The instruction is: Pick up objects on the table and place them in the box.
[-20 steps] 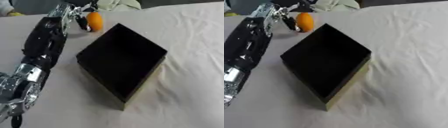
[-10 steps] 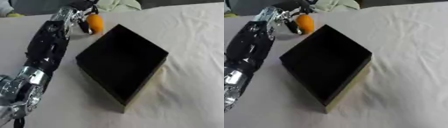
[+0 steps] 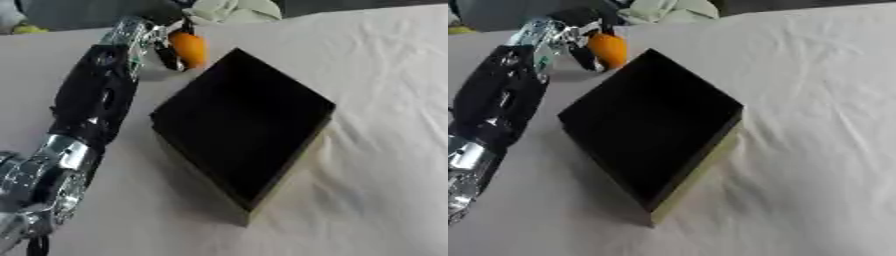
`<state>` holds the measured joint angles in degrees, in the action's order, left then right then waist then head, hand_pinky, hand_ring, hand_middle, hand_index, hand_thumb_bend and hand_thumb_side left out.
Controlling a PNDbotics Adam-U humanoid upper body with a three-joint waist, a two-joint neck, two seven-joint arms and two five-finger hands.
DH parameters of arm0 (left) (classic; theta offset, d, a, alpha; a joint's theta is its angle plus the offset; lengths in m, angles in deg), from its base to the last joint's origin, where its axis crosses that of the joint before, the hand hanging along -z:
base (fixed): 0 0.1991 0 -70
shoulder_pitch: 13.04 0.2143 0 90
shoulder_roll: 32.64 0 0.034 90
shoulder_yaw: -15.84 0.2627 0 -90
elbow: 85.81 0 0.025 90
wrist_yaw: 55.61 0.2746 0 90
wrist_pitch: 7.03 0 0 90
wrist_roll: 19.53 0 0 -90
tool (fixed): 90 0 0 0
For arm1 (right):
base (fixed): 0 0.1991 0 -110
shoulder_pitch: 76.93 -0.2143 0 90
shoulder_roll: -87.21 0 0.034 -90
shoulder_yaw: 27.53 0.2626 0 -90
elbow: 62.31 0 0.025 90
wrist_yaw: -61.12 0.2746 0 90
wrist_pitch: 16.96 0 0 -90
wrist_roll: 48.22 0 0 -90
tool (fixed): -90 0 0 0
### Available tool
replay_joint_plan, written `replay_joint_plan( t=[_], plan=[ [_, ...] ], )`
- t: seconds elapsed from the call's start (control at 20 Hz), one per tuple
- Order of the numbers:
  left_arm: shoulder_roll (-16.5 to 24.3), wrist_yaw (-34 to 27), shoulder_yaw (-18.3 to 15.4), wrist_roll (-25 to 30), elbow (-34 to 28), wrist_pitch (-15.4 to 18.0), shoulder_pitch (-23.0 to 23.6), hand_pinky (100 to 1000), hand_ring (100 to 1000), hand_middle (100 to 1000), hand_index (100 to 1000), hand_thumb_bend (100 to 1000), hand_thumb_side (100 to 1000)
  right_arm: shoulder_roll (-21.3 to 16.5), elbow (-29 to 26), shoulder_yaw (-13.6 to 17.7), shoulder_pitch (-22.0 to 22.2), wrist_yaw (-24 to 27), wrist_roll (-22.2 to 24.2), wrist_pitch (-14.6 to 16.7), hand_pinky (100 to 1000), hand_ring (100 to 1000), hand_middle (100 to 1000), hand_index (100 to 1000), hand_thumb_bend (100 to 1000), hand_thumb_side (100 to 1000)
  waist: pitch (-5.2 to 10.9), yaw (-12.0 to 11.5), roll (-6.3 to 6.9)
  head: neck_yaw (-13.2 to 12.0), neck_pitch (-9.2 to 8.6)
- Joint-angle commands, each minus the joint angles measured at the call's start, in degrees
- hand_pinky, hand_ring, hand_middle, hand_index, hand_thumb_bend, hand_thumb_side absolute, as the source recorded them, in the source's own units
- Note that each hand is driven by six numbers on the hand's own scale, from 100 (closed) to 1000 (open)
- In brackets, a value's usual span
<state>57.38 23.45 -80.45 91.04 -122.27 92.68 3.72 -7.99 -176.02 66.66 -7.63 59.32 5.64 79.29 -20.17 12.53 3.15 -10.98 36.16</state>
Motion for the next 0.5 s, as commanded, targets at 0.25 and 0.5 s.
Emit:
replay_joint_plan(
  t=[0.25, 0.5],
  plan=[
    [1.2, -0.9, 0.1, -4.0, -0.6, -1.3, -0.4, 126, 437, 585, 603, 487, 100, -0.6, -0.9, 0.5, -0.2, 0.5, -0.3, 0.0, 769, 750, 662, 859, 300, 1000, 1.81, 0.0, -0.34, -0.1, -0.06],
    [1.7, 0.6, 0.7, -9.8, -2.4, -1.9, -0.1, 100, 359, 517, 532, 493, 100, -0.5, -0.9, 0.6, 0.2, 0.6, -0.5, 0.0, 769, 750, 662, 861, 298, 1000, 2.34, -0.2, -0.43, 0.0, 0.30]
  ],
)
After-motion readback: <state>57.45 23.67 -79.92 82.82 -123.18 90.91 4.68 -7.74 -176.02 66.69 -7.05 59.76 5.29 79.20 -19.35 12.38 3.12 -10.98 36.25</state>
